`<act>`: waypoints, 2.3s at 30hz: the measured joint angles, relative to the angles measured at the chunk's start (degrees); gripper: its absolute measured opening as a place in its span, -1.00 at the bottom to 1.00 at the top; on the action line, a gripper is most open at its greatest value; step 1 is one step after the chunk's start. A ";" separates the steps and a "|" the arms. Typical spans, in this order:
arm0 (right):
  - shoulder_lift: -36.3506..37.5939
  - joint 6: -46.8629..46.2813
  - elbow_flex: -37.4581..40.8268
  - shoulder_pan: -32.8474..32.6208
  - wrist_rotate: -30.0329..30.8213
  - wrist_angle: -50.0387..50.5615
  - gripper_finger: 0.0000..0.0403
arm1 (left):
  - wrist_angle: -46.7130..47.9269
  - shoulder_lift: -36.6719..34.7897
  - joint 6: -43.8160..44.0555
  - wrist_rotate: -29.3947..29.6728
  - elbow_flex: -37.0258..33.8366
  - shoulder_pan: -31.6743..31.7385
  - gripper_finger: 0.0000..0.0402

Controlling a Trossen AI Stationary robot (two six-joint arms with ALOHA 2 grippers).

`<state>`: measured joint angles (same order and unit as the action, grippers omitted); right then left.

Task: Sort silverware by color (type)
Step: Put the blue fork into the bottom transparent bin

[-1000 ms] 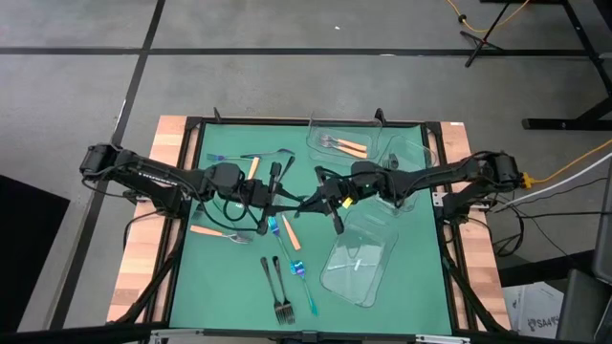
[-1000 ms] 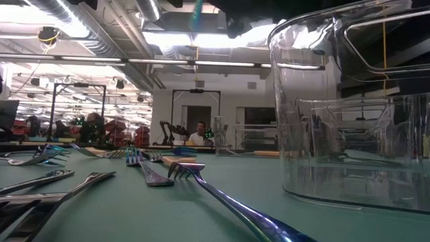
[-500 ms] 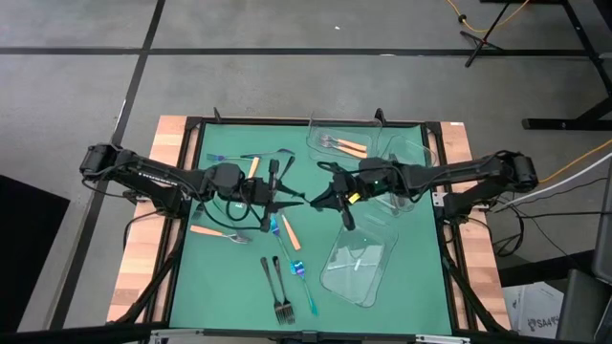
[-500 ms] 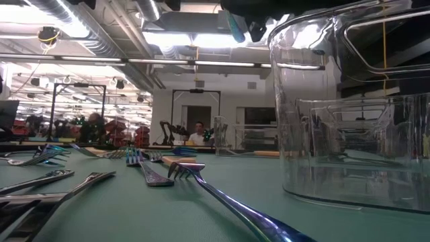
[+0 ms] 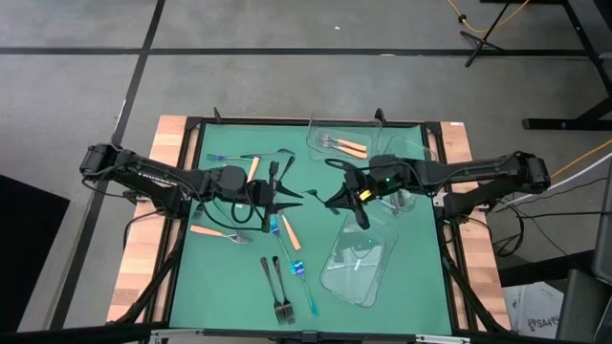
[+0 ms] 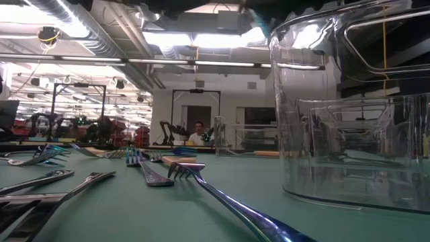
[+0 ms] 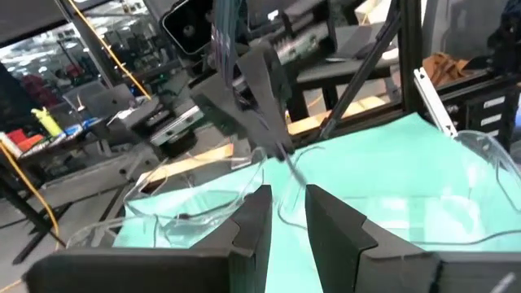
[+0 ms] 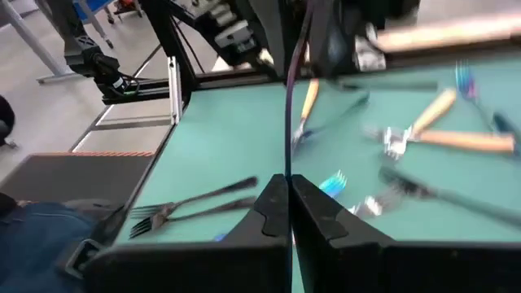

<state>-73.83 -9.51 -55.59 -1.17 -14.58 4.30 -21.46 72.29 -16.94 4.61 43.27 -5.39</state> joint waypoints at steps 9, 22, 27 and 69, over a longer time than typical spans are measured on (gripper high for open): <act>0.67 -19.57 0.00 -10.29 7.39 7.08 -1.00 | 1.62 0.00 0.32 0.66 0.00 0.00 -0.65; 0.64 -57.44 0.00 -33.23 39.73 14.75 -1.00 | 6.14 0.02 0.39 0.66 0.00 0.00 -0.65; -1.09 -72.74 0.00 -39.64 48.93 21.06 -1.00 | 7.07 0.00 0.47 0.66 0.00 -0.01 -0.65; -17.17 -98.04 -0.02 -36.24 31.40 26.03 -1.00 | 8.64 0.02 0.44 0.66 0.00 -0.02 -0.65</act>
<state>-91.00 -107.55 -55.61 -37.41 16.82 30.34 -12.82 72.31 -16.50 5.27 43.27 -5.41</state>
